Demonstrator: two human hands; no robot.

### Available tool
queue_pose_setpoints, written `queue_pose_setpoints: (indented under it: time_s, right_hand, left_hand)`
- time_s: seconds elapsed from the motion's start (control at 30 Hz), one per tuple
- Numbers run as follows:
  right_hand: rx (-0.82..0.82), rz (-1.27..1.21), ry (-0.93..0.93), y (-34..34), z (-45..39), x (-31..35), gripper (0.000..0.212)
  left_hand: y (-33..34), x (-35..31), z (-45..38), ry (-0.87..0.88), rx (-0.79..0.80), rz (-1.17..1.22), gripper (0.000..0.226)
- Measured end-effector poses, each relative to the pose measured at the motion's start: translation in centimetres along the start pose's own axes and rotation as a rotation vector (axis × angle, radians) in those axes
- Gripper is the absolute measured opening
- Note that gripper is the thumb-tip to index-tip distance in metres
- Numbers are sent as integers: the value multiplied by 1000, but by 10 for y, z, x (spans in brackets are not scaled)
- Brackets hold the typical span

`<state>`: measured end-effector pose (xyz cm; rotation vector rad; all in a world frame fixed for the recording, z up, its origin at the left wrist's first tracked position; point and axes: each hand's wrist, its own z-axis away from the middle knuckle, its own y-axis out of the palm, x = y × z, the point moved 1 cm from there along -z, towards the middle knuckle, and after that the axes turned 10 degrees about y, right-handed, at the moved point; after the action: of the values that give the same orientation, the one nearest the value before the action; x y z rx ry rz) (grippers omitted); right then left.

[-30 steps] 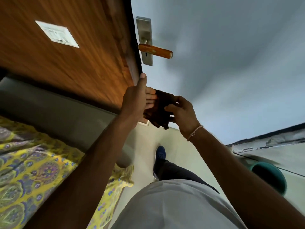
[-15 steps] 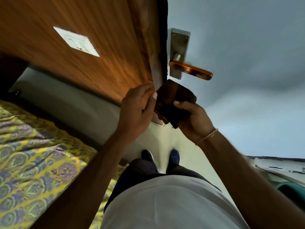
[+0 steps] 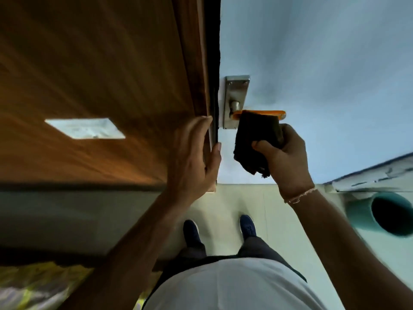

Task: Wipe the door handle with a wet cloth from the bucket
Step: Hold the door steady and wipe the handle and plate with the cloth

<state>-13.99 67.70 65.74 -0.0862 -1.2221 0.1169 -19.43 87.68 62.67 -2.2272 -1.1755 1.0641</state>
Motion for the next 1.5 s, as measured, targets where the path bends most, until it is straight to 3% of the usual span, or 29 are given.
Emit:
queue_pose_setpoints:
  time_s: [0.17, 0.3, 0.43, 0.53, 0.67, 0.93, 1.07, 1.27, 1.5]
  right_hand:
    - [-357, 425, -557, 6, 5, 30, 33]
    - [-420, 736, -804, 19, -19, 26, 34]
    - [-279, 1063, -757, 40, -30, -2, 47]
    - [-221, 1035, -711, 36, -22, -10, 55]
    - [-336, 955, -779, 37, -35, -8, 36]
    - [-481, 1014, -1012, 35, -65, -17, 35]
    - [-558, 957, -942, 10, -70, -16, 32]
    - [-485, 896, -959, 60, -59, -10, 27]
    - [-569, 927, -891, -2, -71, -22, 35]
  left_hand:
    - [-10, 16, -18, 190, -172, -83, 67]
    - [-4, 24, -30, 210, -167, -108, 77]
    - [9, 34, -23, 218, -123, -170, 83]
    - [15, 47, -12, 239, -110, -236, 91]
    - [19, 59, -8, 235, -113, -265, 93]
    - [26, 56, -12, 227, -109, -335, 94]
    - [30, 60, -10, 238, -96, -414, 96]
    - [31, 59, -12, 230, -96, -456, 102]
    - [8, 46, -47, 211, -175, -468, 93]
